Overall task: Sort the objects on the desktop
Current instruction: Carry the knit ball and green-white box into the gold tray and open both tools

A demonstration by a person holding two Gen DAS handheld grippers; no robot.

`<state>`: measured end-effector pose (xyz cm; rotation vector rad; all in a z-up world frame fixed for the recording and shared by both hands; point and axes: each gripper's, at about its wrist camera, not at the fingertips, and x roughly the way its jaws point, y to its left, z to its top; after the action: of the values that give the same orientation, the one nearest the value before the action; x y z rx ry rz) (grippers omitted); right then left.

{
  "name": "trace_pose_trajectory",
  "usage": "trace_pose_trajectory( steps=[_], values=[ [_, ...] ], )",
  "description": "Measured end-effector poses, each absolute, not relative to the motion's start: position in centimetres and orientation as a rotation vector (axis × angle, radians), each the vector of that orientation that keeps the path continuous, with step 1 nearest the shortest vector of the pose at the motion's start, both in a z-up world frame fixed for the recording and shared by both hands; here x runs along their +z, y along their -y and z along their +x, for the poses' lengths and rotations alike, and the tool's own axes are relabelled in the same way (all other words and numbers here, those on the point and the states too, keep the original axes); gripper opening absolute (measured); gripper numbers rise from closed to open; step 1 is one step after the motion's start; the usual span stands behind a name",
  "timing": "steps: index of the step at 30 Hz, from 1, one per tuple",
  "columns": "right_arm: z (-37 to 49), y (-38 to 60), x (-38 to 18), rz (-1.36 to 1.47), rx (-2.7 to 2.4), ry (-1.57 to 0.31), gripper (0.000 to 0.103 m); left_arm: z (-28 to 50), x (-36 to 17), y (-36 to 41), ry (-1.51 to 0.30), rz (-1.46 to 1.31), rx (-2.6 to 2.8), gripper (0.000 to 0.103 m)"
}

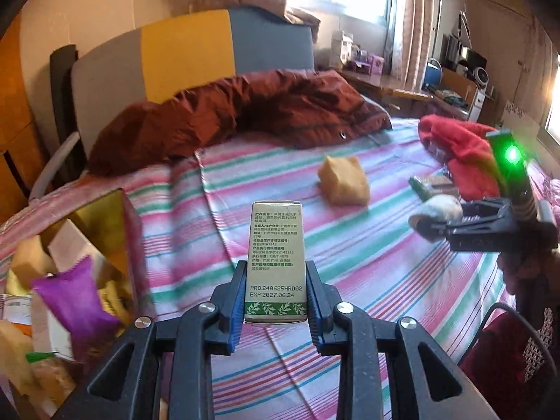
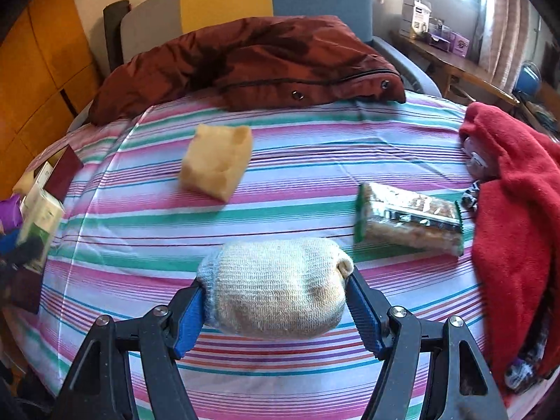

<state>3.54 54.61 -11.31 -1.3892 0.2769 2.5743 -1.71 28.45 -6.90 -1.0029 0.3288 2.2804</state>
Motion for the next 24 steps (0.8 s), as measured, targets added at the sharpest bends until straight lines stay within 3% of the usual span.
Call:
trace_pose_trajectory(
  steps=[12, 24],
  values=[
    [2.9, -51.0, -10.1, -1.424, 2.629, -0.229, 0.073, -1.7, -5.2, -23.8, -0.233, -0.999, 2.339, 0.029],
    [0.6, -40.8, -6.0, -1.43, 2.852, -0.143, 0.073, -2.9, -3.7, -15.2, -0.072, -1.012, 2.471, 0.029]
  ],
)
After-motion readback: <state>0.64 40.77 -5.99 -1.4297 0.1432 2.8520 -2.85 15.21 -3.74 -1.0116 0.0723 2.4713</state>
